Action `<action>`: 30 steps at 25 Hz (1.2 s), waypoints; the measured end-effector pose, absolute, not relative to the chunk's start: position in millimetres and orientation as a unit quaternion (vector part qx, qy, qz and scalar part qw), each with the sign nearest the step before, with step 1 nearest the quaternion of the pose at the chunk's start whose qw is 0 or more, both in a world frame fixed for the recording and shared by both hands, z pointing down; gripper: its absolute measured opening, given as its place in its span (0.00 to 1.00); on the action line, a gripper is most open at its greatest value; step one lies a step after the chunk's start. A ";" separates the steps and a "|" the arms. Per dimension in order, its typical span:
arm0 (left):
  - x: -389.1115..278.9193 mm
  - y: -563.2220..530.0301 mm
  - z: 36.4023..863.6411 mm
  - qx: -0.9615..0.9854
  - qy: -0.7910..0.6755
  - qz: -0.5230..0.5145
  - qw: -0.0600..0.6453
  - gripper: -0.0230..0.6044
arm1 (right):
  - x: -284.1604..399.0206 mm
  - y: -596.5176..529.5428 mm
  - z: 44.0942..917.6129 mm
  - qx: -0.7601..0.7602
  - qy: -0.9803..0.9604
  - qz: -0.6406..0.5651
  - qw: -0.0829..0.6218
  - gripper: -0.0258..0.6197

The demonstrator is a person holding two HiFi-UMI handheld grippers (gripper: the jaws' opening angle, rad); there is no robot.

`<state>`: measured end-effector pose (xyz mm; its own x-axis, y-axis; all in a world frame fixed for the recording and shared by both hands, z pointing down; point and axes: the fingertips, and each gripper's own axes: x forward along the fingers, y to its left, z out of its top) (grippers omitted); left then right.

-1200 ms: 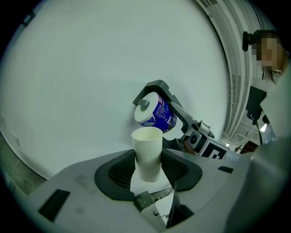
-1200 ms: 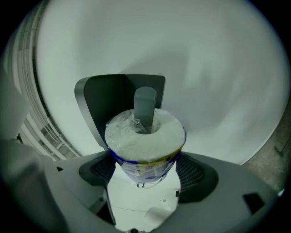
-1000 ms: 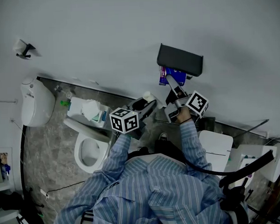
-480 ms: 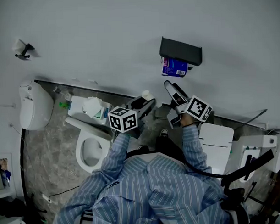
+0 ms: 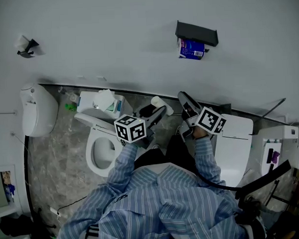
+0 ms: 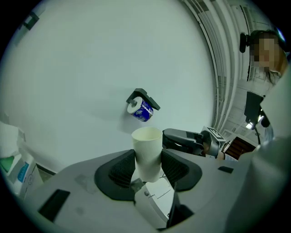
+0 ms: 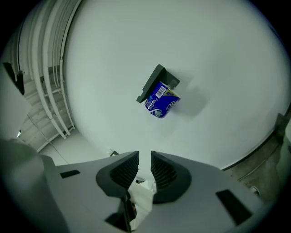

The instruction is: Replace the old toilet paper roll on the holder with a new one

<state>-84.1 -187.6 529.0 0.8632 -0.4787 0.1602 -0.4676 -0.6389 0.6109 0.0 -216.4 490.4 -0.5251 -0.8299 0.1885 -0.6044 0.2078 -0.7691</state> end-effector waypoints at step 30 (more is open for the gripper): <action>-31.1 47.6 525.7 0.891 -0.280 -0.024 0.356 0.33 | 69.4 58.8 519.6 -0.509 0.765 -0.394 0.014 0.08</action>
